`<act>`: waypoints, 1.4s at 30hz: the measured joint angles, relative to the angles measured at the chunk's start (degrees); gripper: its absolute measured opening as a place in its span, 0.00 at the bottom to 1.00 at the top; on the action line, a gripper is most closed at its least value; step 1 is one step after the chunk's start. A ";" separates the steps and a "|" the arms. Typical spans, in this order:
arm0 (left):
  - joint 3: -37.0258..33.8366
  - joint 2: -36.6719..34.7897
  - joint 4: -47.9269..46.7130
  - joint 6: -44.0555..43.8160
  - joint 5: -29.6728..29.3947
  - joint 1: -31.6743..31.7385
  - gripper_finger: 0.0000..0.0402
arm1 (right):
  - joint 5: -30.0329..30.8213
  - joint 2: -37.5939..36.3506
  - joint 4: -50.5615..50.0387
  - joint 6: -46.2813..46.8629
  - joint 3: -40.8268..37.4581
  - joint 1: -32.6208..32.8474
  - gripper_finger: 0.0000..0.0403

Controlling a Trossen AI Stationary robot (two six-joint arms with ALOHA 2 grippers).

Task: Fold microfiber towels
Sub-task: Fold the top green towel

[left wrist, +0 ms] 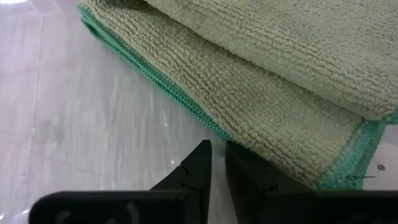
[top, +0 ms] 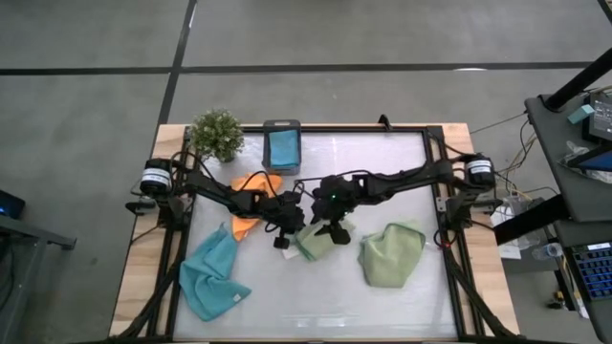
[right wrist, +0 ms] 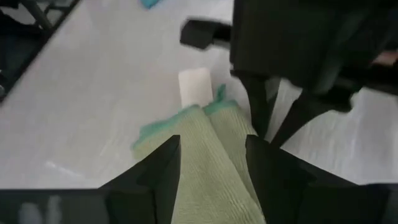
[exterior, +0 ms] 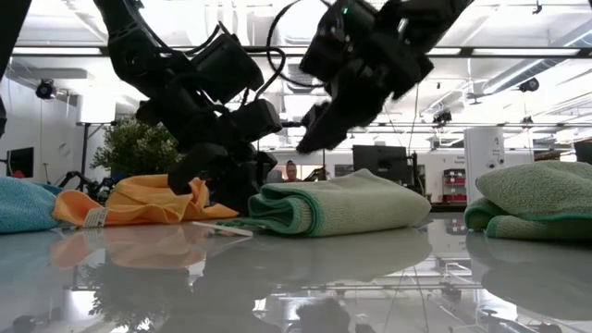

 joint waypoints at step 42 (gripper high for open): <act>-0.13 0.13 0.85 -0.07 0.18 -0.07 0.08 | 2.40 5.27 -0.61 -7.42 3.06 0.35 0.02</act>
